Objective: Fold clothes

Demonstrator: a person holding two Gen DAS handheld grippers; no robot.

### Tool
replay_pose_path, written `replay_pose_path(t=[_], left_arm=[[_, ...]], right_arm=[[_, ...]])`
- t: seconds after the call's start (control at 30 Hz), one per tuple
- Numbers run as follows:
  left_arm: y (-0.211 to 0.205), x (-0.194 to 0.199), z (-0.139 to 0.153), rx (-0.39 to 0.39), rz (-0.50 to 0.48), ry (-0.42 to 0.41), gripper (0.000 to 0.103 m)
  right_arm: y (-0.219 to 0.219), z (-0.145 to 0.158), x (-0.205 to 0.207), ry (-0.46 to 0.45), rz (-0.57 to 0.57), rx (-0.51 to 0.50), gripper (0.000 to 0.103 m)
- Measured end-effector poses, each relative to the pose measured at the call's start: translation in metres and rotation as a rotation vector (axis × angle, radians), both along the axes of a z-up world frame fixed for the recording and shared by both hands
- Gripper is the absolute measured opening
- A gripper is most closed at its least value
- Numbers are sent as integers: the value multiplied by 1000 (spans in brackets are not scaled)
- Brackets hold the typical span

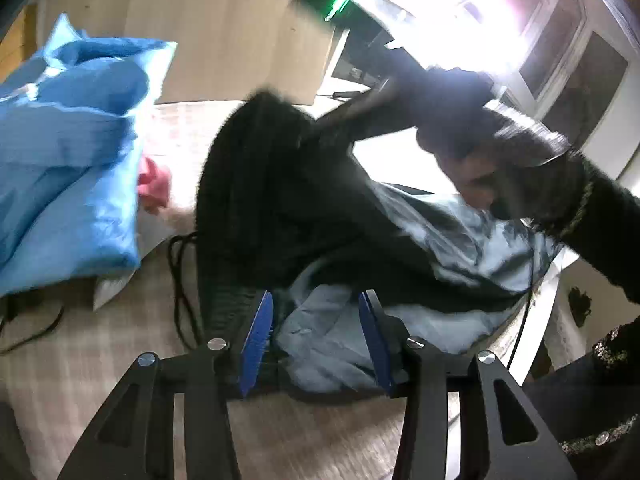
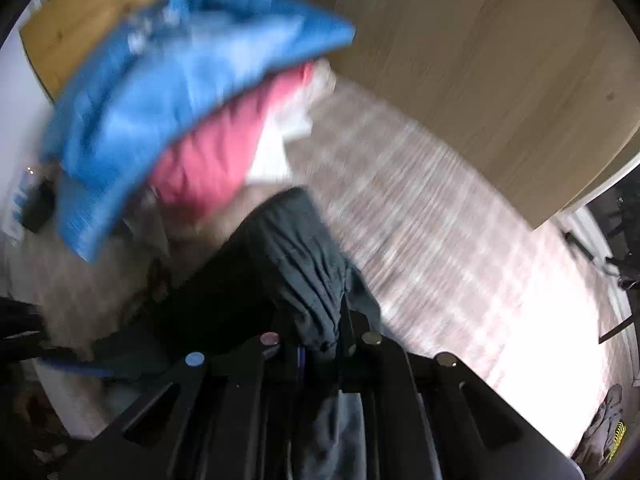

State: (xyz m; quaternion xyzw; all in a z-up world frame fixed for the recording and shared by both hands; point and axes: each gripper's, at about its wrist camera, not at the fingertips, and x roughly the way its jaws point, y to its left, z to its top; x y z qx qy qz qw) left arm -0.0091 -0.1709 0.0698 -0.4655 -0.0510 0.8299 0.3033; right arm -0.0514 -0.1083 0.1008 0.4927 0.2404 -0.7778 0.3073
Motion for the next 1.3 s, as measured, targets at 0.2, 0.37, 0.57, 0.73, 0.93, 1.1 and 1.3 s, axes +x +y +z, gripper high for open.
replay_pose_path(t=[0.2, 0.37, 0.57, 0.73, 0.93, 1.1, 1.3], left_arm=[[12, -41, -29, -63, 44, -22, 36], [-14, -43, -35, -173, 177, -44, 18], [-75, 30, -3, -182, 201, -35, 42], [-101, 69, 2, -210, 235, -50, 43], [-73, 64, 9, -177, 157, -8, 43], [-21, 28, 10, -182, 28, 44, 44], [14, -9, -2, -253, -113, 41, 44]], right_arm=[[13, 66, 17, 41, 59, -110, 9], [4, 60, 41, -51, 128, -138, 9], [-10, 9, 69, -147, 146, -130, 10], [-46, -66, 93, -324, 202, -61, 35], [1, -28, 92, -394, 118, -213, 40], [133, 20, 94, -253, -60, -306, 66], [215, -44, 146, -254, -172, -117, 66]])
